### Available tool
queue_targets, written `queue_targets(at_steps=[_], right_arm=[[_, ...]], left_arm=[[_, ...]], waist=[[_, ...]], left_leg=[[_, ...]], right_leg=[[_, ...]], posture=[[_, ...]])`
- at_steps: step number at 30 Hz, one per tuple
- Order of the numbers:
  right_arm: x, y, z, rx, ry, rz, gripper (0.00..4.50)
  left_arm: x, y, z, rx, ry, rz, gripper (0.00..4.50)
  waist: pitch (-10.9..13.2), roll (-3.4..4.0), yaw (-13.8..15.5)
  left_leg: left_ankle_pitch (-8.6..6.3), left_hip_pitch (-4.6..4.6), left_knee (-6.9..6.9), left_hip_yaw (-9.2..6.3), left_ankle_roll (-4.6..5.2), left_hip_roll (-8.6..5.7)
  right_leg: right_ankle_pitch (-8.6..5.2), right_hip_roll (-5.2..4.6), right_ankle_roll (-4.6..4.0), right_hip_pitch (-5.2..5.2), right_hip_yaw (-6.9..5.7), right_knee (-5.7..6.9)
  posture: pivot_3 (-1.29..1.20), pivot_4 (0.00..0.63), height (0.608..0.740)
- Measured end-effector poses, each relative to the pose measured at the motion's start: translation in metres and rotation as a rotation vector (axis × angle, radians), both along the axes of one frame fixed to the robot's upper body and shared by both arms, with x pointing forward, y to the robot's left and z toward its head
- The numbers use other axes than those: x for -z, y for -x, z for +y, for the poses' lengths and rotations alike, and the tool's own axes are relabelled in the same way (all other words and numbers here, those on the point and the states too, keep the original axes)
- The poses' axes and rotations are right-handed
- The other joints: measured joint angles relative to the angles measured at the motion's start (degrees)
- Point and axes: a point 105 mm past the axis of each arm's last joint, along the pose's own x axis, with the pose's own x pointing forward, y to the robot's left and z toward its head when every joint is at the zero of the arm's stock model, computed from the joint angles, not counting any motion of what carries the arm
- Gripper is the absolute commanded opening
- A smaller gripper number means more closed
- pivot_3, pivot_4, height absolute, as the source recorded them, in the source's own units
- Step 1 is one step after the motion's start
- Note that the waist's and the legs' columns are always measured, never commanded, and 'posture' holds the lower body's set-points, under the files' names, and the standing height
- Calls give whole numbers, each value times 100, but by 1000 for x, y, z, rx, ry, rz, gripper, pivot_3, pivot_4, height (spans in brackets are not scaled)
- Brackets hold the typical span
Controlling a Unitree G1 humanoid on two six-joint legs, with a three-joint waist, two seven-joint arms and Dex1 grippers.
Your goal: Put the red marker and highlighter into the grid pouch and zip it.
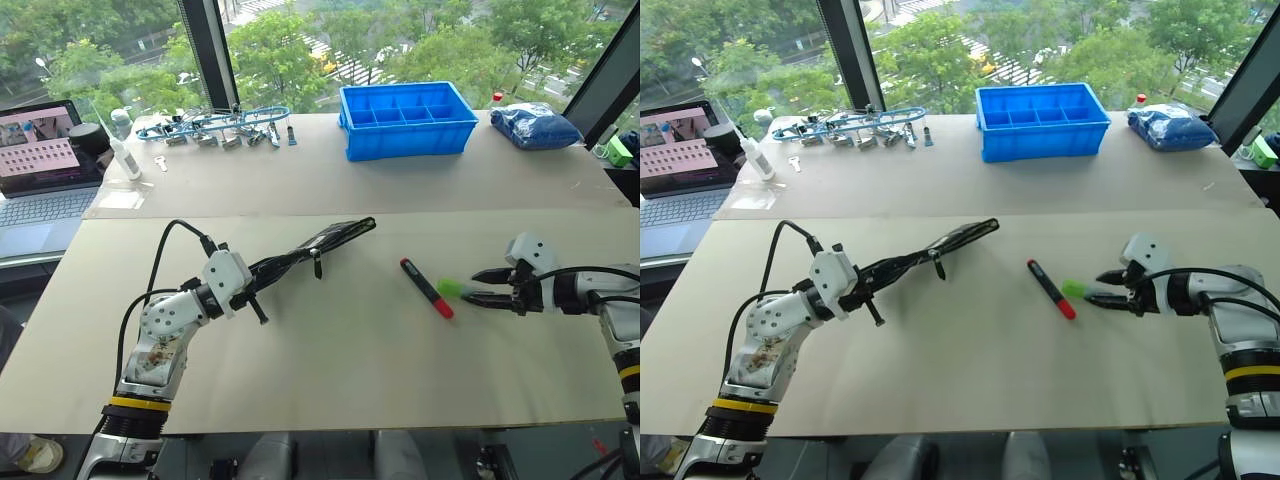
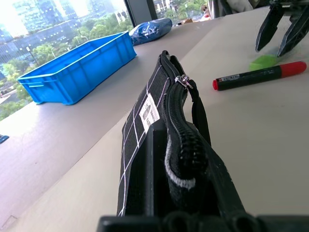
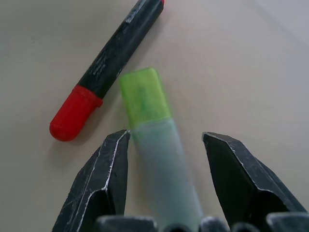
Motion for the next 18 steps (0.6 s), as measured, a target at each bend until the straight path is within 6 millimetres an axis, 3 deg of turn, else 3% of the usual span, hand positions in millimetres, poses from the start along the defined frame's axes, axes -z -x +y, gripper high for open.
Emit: queue_targets(at_steps=[6,12,18], right_arm=[[7,-5,-5,-14,82,11,2710],[8,-12,-10,-19,143,7,1036],[8,-9,-9,-42,153,-10,1028]], left_arm=[[0,1,1,6,8,17,0],[0,1,1,6,8,16,0],[-1,1,2,3,9,14,0]], waist=[[0,0,-6],[-3,-6,-3],[-5,-8,9]], left_leg=[[3,2,0,1,-6,0],[-10,29,1,1,17,2],[-8,33,2,0,14,2]], right_leg=[[0,1,0,0,0,1],[1,1,4,46,-3,-7],[2,1,5,48,-4,-6]], posture=[[0,150,740],[0,150,740],[0,150,740]])
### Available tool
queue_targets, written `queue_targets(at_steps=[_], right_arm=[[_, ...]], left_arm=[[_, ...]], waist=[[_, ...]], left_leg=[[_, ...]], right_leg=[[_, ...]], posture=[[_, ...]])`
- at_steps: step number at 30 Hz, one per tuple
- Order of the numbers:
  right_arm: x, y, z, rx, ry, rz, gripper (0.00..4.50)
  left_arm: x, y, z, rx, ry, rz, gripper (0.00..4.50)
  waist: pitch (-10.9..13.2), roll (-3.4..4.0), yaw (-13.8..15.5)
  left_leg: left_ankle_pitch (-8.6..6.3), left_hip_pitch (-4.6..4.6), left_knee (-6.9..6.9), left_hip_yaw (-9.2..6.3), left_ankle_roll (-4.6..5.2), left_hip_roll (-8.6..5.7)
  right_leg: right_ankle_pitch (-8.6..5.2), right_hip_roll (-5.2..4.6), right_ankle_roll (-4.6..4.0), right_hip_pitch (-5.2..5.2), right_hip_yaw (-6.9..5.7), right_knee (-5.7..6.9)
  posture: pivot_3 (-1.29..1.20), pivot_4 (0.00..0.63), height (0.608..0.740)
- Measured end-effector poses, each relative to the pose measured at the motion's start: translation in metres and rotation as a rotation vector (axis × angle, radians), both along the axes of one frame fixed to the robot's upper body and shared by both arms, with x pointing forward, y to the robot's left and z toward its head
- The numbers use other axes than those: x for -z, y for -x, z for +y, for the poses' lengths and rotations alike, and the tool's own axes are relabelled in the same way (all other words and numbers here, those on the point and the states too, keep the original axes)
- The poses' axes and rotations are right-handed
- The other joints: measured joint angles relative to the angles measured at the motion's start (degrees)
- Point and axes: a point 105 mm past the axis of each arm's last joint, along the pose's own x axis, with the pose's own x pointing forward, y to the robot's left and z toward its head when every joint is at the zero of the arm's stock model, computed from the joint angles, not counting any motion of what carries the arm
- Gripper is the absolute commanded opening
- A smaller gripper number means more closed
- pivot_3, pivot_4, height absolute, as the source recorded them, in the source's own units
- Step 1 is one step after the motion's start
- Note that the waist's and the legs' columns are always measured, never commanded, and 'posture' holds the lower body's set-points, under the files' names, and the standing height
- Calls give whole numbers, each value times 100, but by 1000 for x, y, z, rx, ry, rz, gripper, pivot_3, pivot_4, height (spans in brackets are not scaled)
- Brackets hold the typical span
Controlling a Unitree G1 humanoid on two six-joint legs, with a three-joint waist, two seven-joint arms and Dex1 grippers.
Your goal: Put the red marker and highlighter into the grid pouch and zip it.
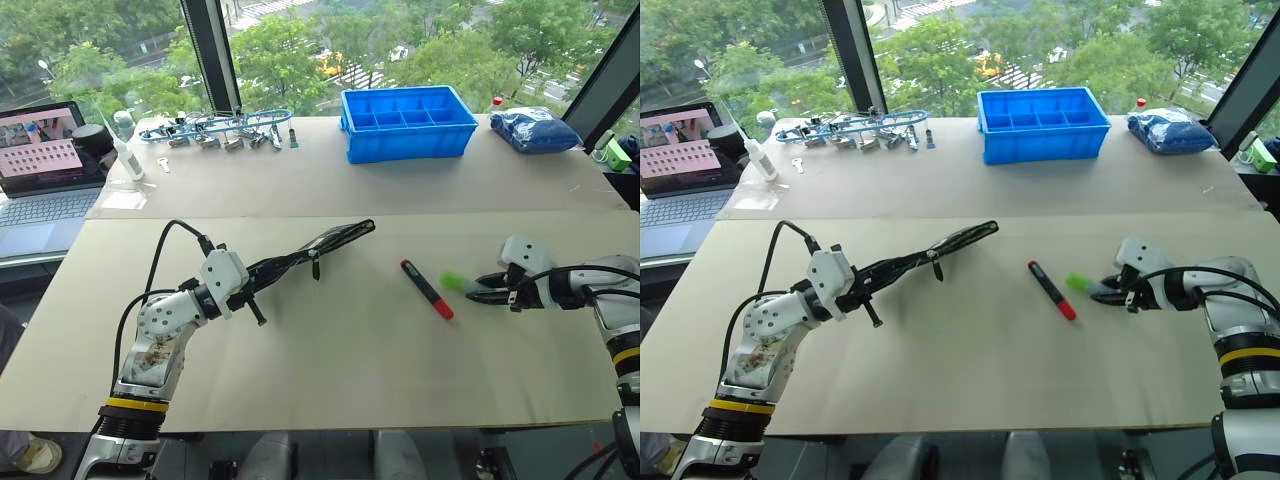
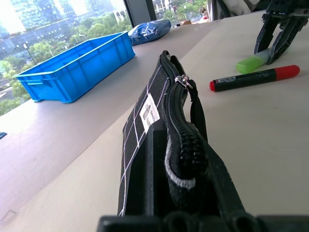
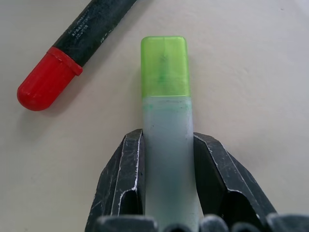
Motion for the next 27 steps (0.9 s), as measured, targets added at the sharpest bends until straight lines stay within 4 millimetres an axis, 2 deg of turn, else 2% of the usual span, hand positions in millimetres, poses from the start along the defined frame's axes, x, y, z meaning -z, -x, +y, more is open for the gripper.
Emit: queue_targets(at_steps=[4,7,8,9,12,15,19,24,27], right_arm=[[-7,-5,-1,24,1,-51,1028],[-46,-17,14,6,-61,-178,1028],[-69,-17,26,-42,-85,-241,1028],[-82,-14,35,-87,-93,-276,1028],[-103,-1,72,-256,-53,-345,1028],[-108,9,107,-388,-7,-388,1028],[-98,11,135,-461,59,-420,1028],[-88,3,153,-481,111,-451,1028],[-89,-5,153,-467,155,-478,1028]], left_arm=[[0,0,0,0,1,-1,0],[1,0,-1,1,7,1,0],[1,0,-2,5,9,2,0],[1,0,-2,5,10,2,0],[2,0,-2,6,10,3,0],[2,1,-2,11,8,5,0],[3,1,-3,14,9,7,0],[4,0,-4,19,15,11,0],[4,1,-5,22,19,13,0]], waist=[[1,1,-1],[6,12,-41],[6,12,-50],[6,12,-42],[6,12,-28],[6,11,-15],[6,11,1],[6,11,-2],[6,11,-1]], left_leg=[[3,-7,2,0,-5,-1],[9,-15,0,1,-17,-1],[9,-14,-5,0,-16,4],[9,-16,-6,-3,-16,9],[8,-25,-2,-3,-16,7],[8,-28,1,-3,-16,4],[8,-28,1,-3,-16,4],[10,-28,0,-3,-19,3],[10,-29,0,-2,-20,2]], right_leg=[[1,-1,0,-6,0,0],[2,0,0,-22,3,2],[1,4,0,-23,2,2],[1,7,-1,-23,-4,3],[3,6,2,-23,-5,7],[5,4,6,-22,-5,5],[5,4,6,-22,-6,6],[5,4,6,-26,-6,5],[5,4,5,-26,-6,4]], posture=[[0,150,740],[0,150,740],[0,150,740],[0,150,740],[0,150,740],[0,150,740],[0,150,740],[0,150,740],[0,150,740]])
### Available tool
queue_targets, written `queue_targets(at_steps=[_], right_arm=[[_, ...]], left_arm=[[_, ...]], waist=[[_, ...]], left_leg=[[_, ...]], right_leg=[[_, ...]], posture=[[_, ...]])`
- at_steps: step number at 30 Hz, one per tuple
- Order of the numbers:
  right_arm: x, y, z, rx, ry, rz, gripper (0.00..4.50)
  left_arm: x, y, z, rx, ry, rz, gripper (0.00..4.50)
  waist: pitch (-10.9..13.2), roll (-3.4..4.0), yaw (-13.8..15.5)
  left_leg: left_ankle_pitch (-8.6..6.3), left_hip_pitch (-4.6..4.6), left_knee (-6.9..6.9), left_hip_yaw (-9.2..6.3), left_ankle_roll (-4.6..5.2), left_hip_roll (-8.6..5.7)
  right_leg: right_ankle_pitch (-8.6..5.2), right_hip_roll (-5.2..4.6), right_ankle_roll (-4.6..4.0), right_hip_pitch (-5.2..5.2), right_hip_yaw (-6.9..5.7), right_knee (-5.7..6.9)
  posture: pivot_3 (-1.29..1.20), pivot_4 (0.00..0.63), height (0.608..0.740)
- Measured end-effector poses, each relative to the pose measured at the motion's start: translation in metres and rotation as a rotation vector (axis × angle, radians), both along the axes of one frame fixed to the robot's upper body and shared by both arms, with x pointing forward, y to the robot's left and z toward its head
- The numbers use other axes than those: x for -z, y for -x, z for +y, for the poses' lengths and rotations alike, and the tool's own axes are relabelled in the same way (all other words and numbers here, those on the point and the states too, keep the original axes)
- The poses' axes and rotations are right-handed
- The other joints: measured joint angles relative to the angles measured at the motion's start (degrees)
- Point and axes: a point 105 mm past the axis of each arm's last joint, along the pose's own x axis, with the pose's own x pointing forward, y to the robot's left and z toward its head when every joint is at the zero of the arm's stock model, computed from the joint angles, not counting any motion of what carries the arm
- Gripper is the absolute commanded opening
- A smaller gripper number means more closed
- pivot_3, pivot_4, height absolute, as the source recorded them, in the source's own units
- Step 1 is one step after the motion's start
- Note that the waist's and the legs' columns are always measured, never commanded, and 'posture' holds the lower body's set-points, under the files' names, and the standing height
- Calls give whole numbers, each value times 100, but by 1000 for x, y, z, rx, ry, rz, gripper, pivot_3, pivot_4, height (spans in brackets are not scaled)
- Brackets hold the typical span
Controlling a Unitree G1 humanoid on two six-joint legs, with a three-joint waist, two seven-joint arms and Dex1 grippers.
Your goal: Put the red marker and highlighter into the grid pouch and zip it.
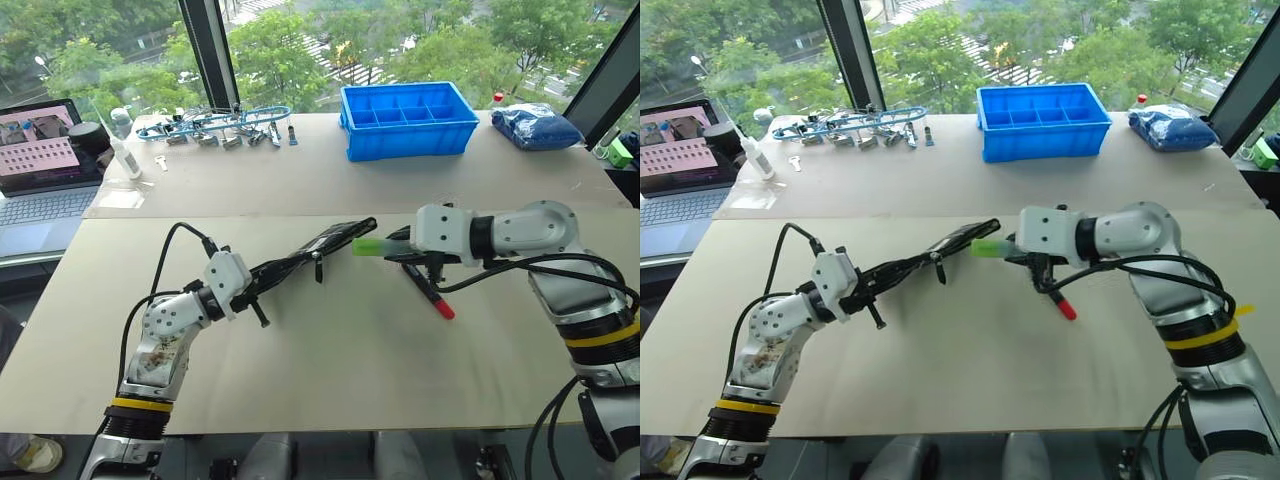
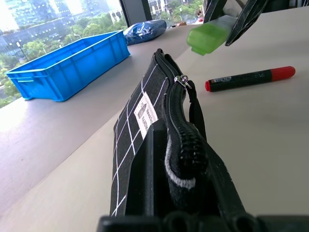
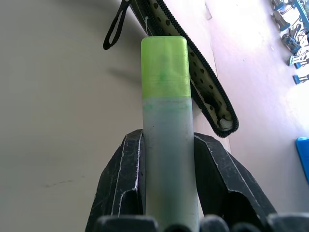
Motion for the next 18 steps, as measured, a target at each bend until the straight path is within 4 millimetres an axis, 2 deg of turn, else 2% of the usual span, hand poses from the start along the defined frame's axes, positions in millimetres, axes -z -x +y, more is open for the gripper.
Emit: queue_targets(at_steps=[9,18], right_arm=[[-1,-13,-4,44,22,-21,1028],[12,-23,-5,63,99,-19,1028]], left_arm=[[0,0,-1,2,-8,-12,0],[2,0,-2,2,-21,-12,0]], waist=[[0,0,-10],[0,0,-22]], left_leg=[[0,1,-3,0,1,0],[0,0,-3,0,0,0]], right_leg=[[0,0,0,0,0,-2],[0,0,0,-1,0,-2]], posture=[[0,150,740],[0,150,740]])
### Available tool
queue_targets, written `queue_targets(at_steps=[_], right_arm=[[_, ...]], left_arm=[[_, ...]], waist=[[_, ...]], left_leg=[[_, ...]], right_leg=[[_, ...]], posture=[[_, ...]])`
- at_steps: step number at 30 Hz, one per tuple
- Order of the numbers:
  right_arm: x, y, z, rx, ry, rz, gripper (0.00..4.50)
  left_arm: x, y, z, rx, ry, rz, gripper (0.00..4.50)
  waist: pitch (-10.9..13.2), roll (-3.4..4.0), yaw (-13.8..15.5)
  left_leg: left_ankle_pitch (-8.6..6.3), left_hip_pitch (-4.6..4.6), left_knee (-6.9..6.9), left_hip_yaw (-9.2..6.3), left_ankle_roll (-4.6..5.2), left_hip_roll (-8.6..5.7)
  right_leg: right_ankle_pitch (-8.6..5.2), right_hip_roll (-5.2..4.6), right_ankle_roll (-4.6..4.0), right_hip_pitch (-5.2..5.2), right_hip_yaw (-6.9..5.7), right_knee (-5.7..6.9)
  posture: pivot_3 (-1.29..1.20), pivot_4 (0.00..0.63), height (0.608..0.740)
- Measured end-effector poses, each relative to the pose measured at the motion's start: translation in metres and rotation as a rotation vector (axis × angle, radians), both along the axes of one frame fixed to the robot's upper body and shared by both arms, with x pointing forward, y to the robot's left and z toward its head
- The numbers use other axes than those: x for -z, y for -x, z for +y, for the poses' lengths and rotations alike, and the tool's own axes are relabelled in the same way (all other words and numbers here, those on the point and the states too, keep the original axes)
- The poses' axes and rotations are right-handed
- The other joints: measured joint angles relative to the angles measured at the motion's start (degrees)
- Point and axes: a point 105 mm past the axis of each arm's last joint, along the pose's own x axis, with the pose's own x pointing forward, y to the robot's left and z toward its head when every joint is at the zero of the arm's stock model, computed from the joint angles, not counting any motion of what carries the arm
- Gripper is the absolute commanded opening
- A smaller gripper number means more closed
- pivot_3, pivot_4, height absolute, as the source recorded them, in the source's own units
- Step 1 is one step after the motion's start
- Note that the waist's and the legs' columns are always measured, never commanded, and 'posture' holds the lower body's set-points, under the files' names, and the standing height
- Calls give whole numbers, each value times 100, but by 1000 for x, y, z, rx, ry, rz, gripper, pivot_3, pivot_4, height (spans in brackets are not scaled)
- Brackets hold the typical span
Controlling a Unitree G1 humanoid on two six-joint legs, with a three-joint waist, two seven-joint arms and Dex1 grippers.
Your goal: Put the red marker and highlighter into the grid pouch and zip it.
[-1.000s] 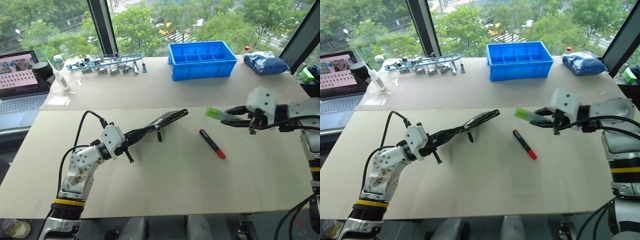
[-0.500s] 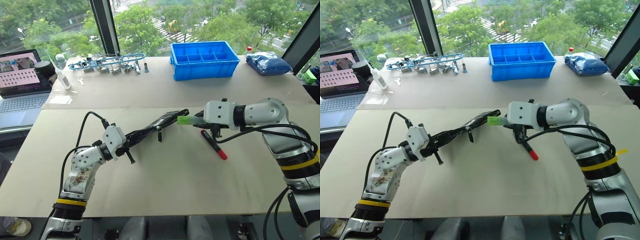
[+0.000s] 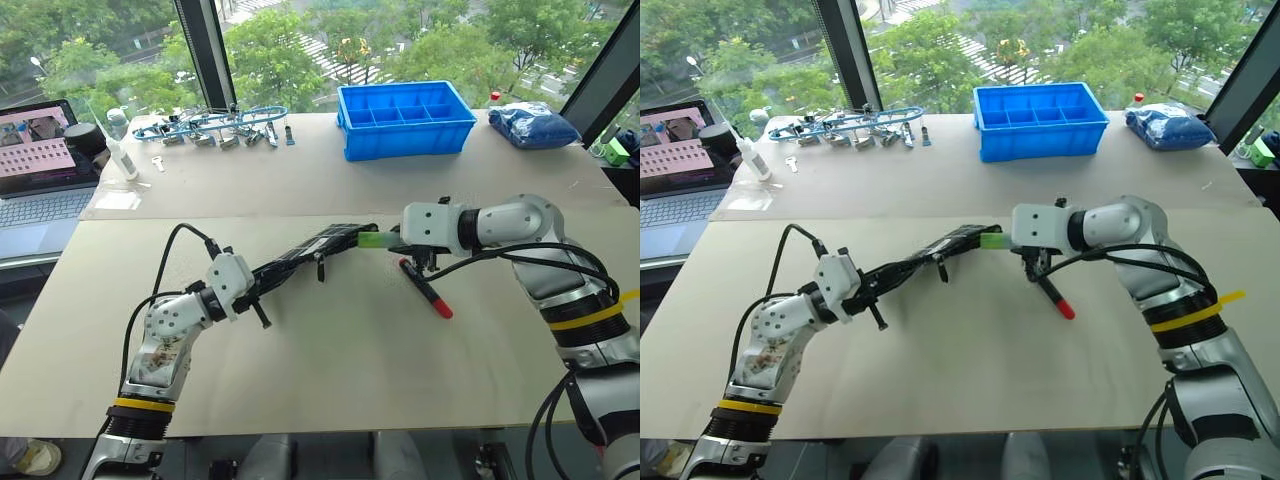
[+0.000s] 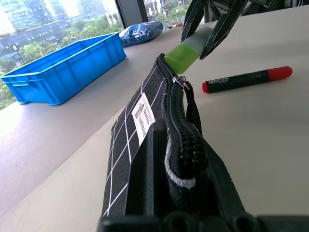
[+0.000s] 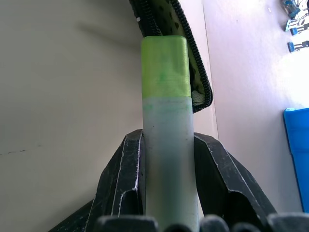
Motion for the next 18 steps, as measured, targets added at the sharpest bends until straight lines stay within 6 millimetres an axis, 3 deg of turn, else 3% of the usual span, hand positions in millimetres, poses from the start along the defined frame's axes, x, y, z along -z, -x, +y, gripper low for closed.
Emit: queue_targets(at_steps=[12,18], right_arm=[[3,-10,13,19,-35,30,1028],[12,-10,9,37,-12,78,1028]], left_arm=[[7,7,-6,48,-95,-35,0],[14,11,-8,67,-132,-40,0]], waist=[[0,0,-8],[0,1,-6]], left_leg=[[1,-2,-2,0,-2,0],[0,-2,-2,0,-1,0]], right_leg=[[0,0,-1,-4,0,0],[0,0,-1,-5,0,1]], posture=[[0,150,740],[0,150,740]])
